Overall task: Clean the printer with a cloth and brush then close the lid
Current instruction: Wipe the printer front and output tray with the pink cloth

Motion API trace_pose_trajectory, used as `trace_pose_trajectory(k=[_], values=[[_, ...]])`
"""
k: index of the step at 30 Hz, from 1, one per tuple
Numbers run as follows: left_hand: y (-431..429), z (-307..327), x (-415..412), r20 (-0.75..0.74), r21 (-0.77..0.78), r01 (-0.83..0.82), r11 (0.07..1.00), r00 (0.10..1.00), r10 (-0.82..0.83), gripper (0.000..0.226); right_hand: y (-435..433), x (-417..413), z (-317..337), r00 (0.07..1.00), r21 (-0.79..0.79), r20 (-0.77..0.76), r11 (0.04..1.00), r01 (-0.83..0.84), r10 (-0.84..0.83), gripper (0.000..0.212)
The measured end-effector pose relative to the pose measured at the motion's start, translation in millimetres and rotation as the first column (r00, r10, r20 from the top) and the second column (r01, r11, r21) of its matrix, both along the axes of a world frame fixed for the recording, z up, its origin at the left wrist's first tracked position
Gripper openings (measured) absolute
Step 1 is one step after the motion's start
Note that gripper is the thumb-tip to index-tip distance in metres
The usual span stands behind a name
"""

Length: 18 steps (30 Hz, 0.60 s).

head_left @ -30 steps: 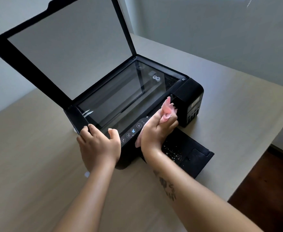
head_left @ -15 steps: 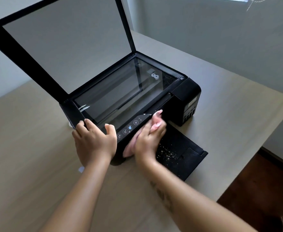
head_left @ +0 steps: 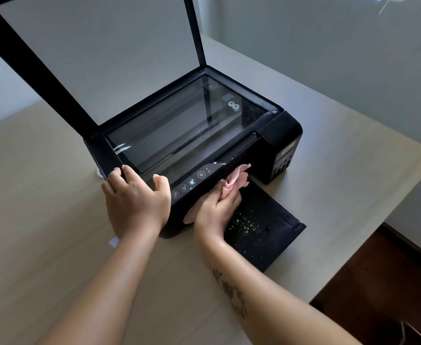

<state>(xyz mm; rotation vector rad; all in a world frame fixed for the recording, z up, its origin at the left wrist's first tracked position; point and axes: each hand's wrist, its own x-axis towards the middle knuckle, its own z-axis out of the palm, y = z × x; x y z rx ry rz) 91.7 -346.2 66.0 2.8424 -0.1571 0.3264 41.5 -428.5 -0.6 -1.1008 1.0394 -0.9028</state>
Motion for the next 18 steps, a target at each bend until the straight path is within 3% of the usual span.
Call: trace_pose_trajectory(k=[3, 5, 8, 10, 13, 18], values=[[-1.1, 1.4, -1.5, -0.004, -0.01, -0.001, 1.0, 1.0, 0.001, 0.074, -25.2, 9.9, 14.1, 0.994, 0.085, -0.073, 0.992, 0.089, -0.083, 0.043], [-2.2, 1.9, -1.9, -0.003, -0.011, -0.001, 1.0, 1.0, 0.001, 0.075, -30.3, 18.6, 27.7, 0.983, -0.014, -0.111, 0.989, 0.145, -0.146, 0.053], [-1.7, 2.7, -3.2, -0.004, -0.008, 0.0, 1.0, 1.0, -0.001, 0.078, -9.6, 18.0, 24.5, 0.99, -0.164, -0.044, 0.979, 0.123, -0.132, 0.059], [-1.8, 2.3, -2.3, -0.001, -0.006, 0.003, 1.0, 1.0, -0.003, 0.079, 6.9, 10.5, 11.2, 0.998, -0.145, -0.001, 0.987, 0.067, -0.068, 0.061], [-1.1, 1.5, 0.3, 0.005, -0.001, -0.001, 1.0, 1.0, 0.001, 0.077, 15.9, -4.3, -0.7, 0.994, 0.006, -0.037, 0.995, -0.104, 0.104, 0.068], [-1.9, 2.2, 0.7, -0.002, -0.015, -0.002, 1.0, 1.0, 0.002, 0.075, -18.2, -48.2, 6.1, 0.939, -0.121, -0.143, 0.936, -0.33, 0.312, 0.054]])
